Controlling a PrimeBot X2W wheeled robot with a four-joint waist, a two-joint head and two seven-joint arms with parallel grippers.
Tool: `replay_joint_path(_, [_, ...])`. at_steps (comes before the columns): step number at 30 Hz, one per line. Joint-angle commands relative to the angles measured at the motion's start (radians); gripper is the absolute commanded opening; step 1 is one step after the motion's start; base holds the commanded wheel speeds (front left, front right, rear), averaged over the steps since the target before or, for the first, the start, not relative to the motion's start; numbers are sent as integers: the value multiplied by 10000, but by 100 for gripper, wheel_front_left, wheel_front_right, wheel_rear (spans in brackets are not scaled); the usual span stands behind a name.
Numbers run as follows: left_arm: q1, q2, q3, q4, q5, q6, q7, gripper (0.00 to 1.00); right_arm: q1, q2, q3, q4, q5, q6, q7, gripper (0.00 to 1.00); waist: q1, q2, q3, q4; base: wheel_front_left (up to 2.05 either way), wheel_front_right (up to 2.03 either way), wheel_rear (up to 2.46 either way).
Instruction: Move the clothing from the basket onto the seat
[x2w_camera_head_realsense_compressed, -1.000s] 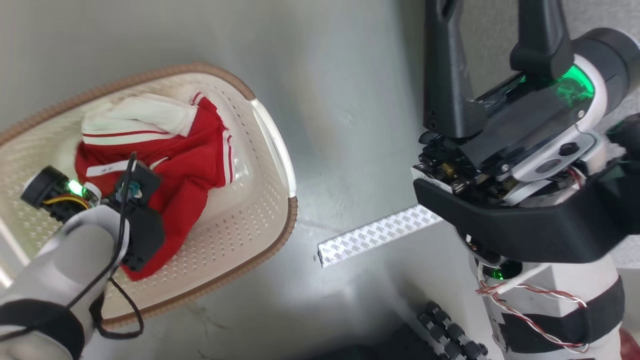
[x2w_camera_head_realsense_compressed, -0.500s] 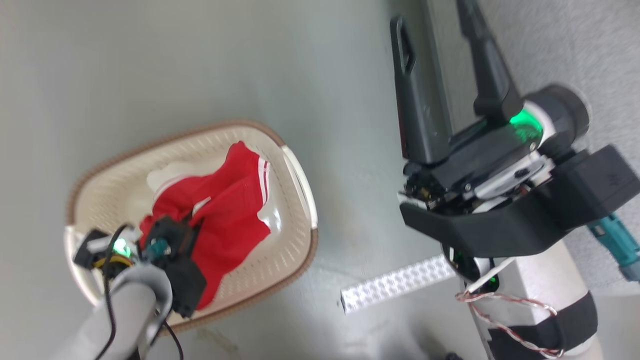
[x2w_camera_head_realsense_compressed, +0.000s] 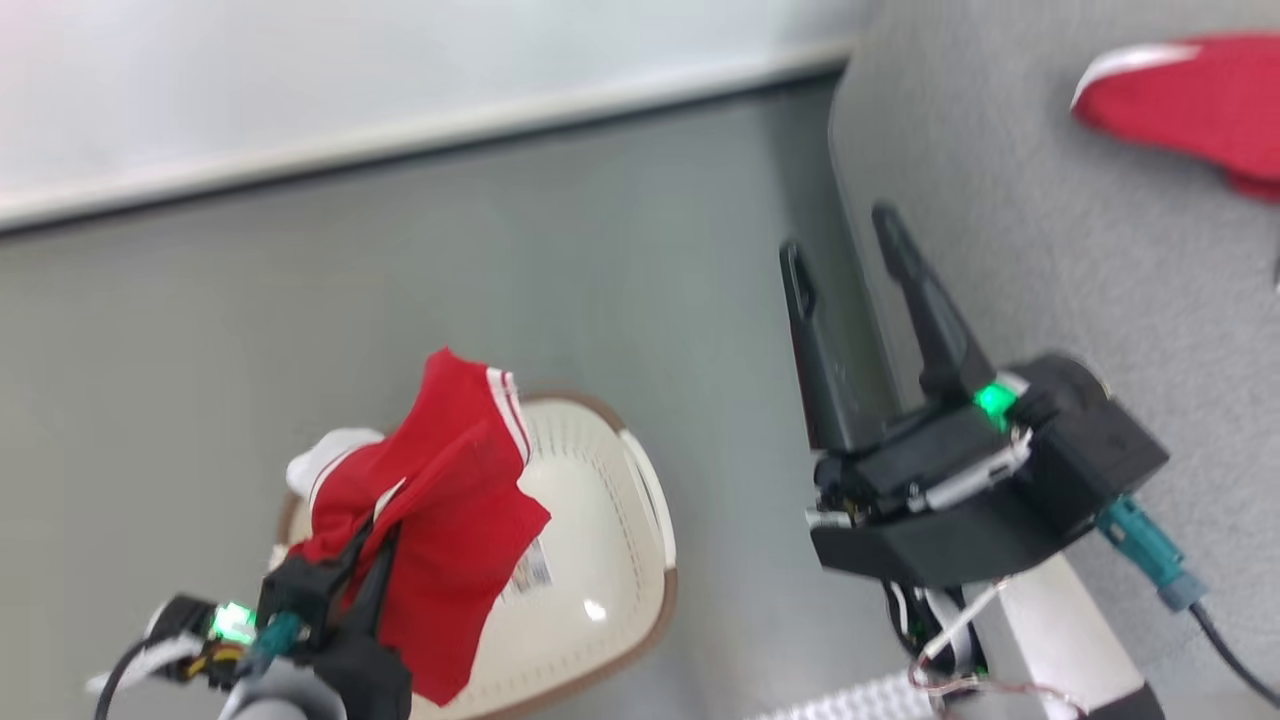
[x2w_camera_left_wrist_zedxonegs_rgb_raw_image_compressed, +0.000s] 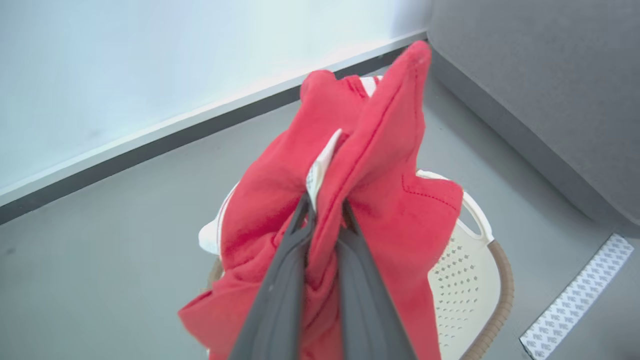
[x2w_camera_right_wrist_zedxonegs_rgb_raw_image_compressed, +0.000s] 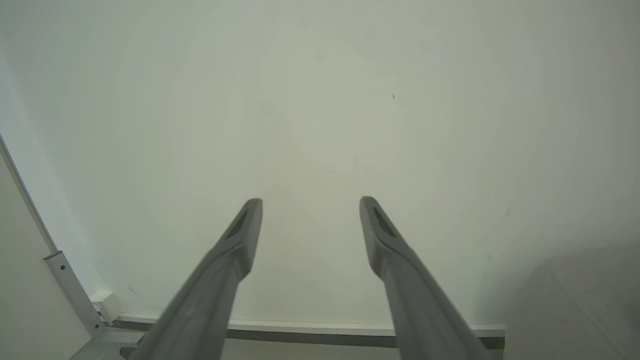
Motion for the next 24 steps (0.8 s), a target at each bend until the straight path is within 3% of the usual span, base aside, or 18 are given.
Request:
replay_joint_path(1, [525,61,261,-323,179,119,-52,0,383,-78,-29,79,110,3,-16,100,3,2,-1739,488,0,0,0])
replay_joint_path(10, [1974,245,1540,-2133,964,749,-52,0,1393,-67,54,544,316,3,-14,100,3,2,-2875,464,0,0,0])
replay_joint_path(24, [2853,114,2524,-3990,1566,930,-53,0,2239,-290,438,1098,704,3,-14,100,3,2,-3783,392,0,0,0])
